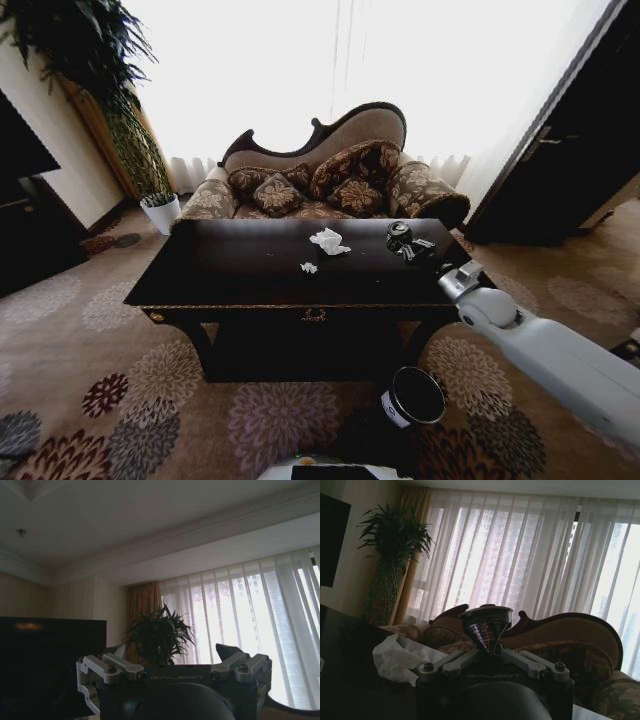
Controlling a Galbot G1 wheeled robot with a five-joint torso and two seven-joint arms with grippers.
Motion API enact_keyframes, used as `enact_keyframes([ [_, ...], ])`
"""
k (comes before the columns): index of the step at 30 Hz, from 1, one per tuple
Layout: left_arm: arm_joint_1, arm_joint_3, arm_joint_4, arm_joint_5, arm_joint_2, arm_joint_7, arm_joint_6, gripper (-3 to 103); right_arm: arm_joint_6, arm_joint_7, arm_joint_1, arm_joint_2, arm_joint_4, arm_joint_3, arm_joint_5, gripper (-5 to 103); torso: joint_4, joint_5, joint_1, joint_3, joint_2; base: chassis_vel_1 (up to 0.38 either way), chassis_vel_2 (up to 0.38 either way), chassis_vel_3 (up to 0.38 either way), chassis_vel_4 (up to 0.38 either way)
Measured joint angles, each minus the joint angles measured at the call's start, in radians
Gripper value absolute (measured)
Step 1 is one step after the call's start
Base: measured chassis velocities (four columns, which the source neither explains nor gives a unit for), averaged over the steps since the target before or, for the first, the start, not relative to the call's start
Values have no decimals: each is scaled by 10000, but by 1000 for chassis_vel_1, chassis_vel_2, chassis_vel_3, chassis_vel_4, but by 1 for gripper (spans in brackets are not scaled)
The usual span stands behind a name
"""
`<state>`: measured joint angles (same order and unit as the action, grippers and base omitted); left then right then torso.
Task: Move to the front of the table and place the trash on the table into the trash bin.
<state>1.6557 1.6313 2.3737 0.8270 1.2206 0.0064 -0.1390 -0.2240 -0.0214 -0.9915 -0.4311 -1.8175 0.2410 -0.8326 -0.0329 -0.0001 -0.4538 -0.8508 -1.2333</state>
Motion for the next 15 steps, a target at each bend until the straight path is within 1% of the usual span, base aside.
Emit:
enact_keyframes([
  [2,-111,-156,-60,-63,16,-7,-27,100,20,-62,-1018,-7,-204,1300,-202,0,3,-6,0,1,-1,0,0,0,0],
  [5,-168,-257,-99,-77,-34,-17,-41,100,24,-106,-2346,-193,-404,2858,-405,0,5,-1,0,0,0,0,0,0,0],
  [6,-168,-257,-99,-77,-34,-17,-41,100,24,-106,-2346,-193,-404,2858,-405,0,5,-1,0,0,0,0,0,0,0],
  [10,-177,-311,-156,-88,-180,-20,-52,100,-82,-18,-3861,-601,-581,4827,-381,0,5,-3,0,1,0,0,0,0,0],
  [11,-177,-311,-156,-88,-180,-20,-52,100,-82,-18,-3861,-601,-581,4827,-381,0,5,-3,0,1,0,0,0,0,0],
  [12,-180,-342,-195,-106,-218,-18,-52,100,-127,10,-4396,-796,-705,5464,-381,0,6,-2,0,0,-1,0,0,0,0],
  [14,-215,-433,-263,-127,-283,-17,-53,100,-171,12,-5119,-1182,-931,6232,-413,0,5,-2,0,0,0,0,0,0,0],
  [15,-261,-510,-306,-151,-324,-16,-53,100,-214,4,-5652,-1513,-1097,6670,-437,0,6,-2,0,0,0,0,0,0,0],
])
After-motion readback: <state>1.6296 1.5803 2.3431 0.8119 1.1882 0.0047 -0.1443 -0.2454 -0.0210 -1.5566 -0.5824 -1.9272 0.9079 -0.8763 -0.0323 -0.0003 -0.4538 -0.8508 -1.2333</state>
